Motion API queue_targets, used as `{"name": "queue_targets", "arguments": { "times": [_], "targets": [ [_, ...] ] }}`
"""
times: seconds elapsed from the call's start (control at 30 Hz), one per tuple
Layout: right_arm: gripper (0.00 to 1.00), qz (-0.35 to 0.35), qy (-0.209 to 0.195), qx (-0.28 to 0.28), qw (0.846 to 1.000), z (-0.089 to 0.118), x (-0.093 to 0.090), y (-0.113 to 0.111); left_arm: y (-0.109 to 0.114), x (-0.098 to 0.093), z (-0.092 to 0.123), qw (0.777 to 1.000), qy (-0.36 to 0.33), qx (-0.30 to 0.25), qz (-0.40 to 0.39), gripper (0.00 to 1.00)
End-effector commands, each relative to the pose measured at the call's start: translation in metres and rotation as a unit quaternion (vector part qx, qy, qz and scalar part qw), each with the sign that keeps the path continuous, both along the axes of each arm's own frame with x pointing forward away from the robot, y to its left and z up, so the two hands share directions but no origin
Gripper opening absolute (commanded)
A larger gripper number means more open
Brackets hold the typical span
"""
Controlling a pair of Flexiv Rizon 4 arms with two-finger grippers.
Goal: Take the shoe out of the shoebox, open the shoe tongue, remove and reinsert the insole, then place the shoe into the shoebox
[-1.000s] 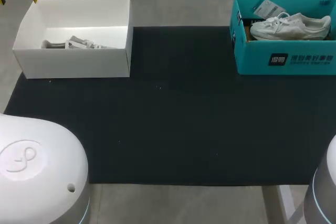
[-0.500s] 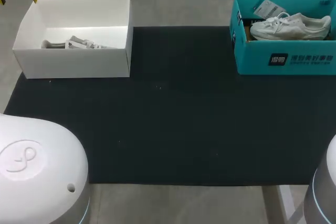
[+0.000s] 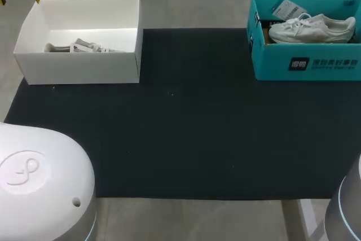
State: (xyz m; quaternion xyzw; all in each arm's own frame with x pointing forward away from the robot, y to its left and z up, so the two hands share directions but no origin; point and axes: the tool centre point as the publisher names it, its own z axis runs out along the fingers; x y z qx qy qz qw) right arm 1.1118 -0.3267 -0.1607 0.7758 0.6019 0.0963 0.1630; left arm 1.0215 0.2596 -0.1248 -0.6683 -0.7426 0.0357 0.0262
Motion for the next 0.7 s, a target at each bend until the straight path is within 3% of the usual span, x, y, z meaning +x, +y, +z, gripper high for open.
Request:
{"name": "queue_targets", "arguments": {
  "times": [0.03, 0.47, 0.7],
  "targets": [
    [1.00, -0.012, 0.003, 0.021, 1.000, -0.022, 0.007, 0.001, 0.001, 0.000, 0.000, 1.000, -0.001, 0.001, -0.001, 1.00],
    [1.00, -0.025, 0.083, 0.032, 0.996, -0.093, 0.020, -0.007, 0.001, 0.000, 0.000, 1.000, -0.001, 0.001, -0.001, 1.00],
    [1.00, -0.033, 0.099, 0.045, 0.993, -0.123, 0.037, -0.014, 0.001, 0.000, 0.000, 1.000, -0.001, 0.001, -0.001, 1.00]
  ]
}}
